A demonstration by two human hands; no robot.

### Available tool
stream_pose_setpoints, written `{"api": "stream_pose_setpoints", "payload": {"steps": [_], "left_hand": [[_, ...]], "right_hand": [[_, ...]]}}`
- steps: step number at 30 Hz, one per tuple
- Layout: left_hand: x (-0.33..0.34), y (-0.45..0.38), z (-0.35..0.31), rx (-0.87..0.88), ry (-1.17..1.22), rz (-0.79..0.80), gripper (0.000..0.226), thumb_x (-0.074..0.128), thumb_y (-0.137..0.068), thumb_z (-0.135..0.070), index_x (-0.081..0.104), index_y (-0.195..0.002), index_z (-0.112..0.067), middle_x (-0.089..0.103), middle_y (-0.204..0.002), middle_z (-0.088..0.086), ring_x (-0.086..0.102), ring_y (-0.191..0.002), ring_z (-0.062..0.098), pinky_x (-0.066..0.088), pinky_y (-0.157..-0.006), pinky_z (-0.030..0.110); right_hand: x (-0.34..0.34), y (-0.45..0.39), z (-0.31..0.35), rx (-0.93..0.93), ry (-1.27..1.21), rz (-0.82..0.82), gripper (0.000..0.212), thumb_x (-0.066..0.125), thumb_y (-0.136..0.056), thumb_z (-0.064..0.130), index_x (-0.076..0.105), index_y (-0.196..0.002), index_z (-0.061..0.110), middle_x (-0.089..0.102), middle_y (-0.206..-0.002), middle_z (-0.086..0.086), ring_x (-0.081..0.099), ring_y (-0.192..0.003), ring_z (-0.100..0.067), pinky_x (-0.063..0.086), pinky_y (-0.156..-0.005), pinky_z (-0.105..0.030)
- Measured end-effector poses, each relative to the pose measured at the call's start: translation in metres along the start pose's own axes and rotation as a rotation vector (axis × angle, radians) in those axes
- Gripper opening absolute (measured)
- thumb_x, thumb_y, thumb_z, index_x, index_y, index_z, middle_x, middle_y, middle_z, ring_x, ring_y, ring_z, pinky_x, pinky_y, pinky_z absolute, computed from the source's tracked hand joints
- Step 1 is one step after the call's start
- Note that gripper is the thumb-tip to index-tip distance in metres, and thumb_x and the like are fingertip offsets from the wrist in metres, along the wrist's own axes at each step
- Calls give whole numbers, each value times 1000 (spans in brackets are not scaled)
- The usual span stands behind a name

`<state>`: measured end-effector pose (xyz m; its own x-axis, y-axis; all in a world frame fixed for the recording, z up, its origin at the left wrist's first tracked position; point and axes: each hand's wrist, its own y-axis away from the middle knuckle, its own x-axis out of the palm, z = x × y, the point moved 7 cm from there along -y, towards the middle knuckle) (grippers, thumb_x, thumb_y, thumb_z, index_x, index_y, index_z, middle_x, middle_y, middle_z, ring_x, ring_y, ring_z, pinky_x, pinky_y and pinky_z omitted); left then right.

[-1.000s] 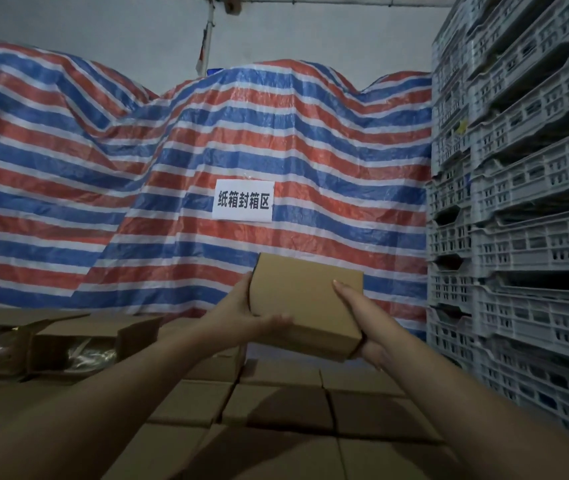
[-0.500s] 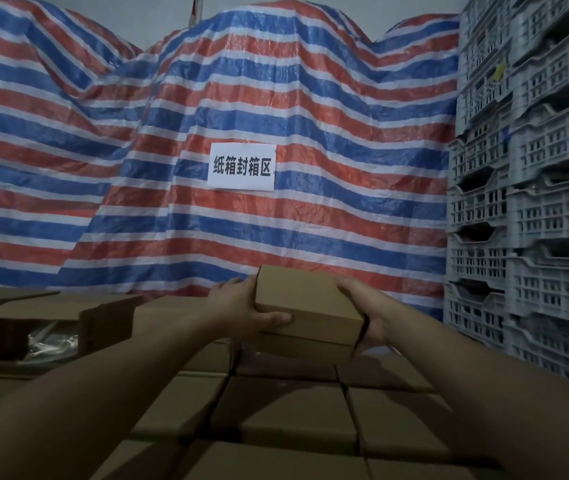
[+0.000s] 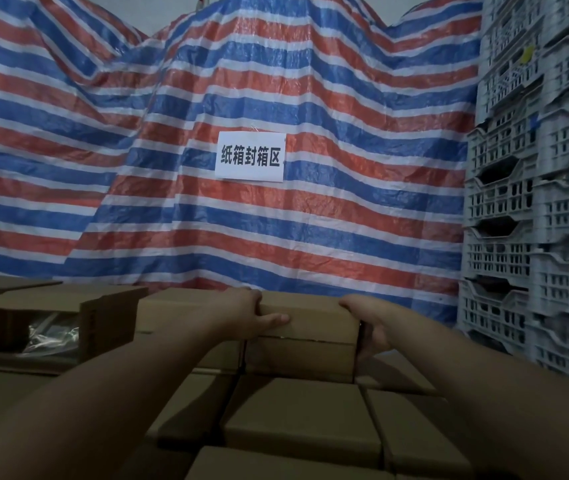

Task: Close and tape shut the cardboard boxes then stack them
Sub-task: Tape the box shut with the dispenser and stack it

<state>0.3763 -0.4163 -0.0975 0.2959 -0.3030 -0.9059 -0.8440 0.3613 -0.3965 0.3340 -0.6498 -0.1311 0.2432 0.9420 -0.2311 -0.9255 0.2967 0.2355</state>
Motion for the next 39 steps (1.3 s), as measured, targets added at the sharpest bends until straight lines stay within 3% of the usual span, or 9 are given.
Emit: {"api": "stream_pose_setpoints", "payload": {"steps": [3, 6, 12, 15, 17, 23, 30, 34, 39], "left_hand": [[-2, 6, -4, -1, -20, -24, 68, 46, -77, -81, 55, -118, -27, 58, -104, -5, 53, -85, 9, 44, -69, 28], [-9, 14, -16, 40, -77, -73, 57, 47, -86, -72, 54, -119, -26, 59, -114, -1, 53, -92, 12, 48, -79, 30], [-46, 45, -44, 152, -25, -224, 34, 44, -99, -48, 56, -116, -21, 59, -112, 0, 58, -97, 14, 51, -83, 32], [-75, 70, -51, 202, 55, -349, 21, 47, -100, -38, 60, -89, -25, 61, -87, -6, 58, -74, 6, 45, -61, 22], [-93, 89, -54, 225, 54, -403, 33, 47, -101, -36, 53, -69, -27, 55, -65, -6, 52, -58, 6, 34, -51, 18], [-160, 158, -46, 266, 105, -525, 59, 40, -102, -43, 51, -56, -9, 43, -46, 3, 38, -41, 16, 42, -49, 35], [-213, 238, 17, 189, 241, -556, 28, 41, -103, -34, 59, -96, -13, 61, -87, 3, 60, -79, 18, 54, -74, 41], [-214, 286, 56, 136, 232, -465, 25, 42, -102, -35, 59, -86, -26, 60, -74, -7, 60, -67, 2, 47, -62, 23], [-196, 349, 94, 72, 262, -410, 42, 42, -99, -45, 59, -66, -26, 55, -51, -6, 55, -47, 0, 44, -52, 24]], "right_hand": [[2, 5, 0, -39, -53, -17, 22, 58, -95, 28, 61, -108, 11, 61, -113, -19, 59, -105, -37, 51, -92, -60], [5, 17, 4, -105, -80, -65, 26, 50, -100, 29, 62, -114, 11, 66, -111, -17, 62, -102, -31, 53, -80, -45], [5, 65, 29, -346, 309, -308, 46, 43, -103, 34, 45, -137, 3, 56, -103, -5, 57, -90, -19, 50, -72, -29], [7, 98, 41, -580, 409, -405, 34, 46, -102, 35, 50, -123, 8, 49, -89, 5, 47, -74, -6, 37, -55, -21], [13, 120, 46, -688, 460, -435, 19, 48, -102, 34, 48, -103, 16, 48, -84, 8, 45, -71, -4, 33, -53, -21], [39, 209, 62, -1084, 302, -568, 43, 54, -98, 15, 40, -58, 25, 42, -54, 9, 49, -50, 3, 34, -41, -11], [97, 263, 62, -1044, 236, -448, 51, 50, -95, 16, 36, -46, 21, 34, -37, 11, 35, -38, -6, 28, -48, -26], [139, 287, 41, -1016, 232, -367, 48, 51, -97, 21, 43, -50, 17, 39, -47, 3, 38, -47, -11, 33, -52, -31], [179, 318, 3, -986, 209, -314, 57, 45, -104, 31, 42, -49, 21, 38, -37, 10, 38, -36, -4, 29, -40, -17]]}}
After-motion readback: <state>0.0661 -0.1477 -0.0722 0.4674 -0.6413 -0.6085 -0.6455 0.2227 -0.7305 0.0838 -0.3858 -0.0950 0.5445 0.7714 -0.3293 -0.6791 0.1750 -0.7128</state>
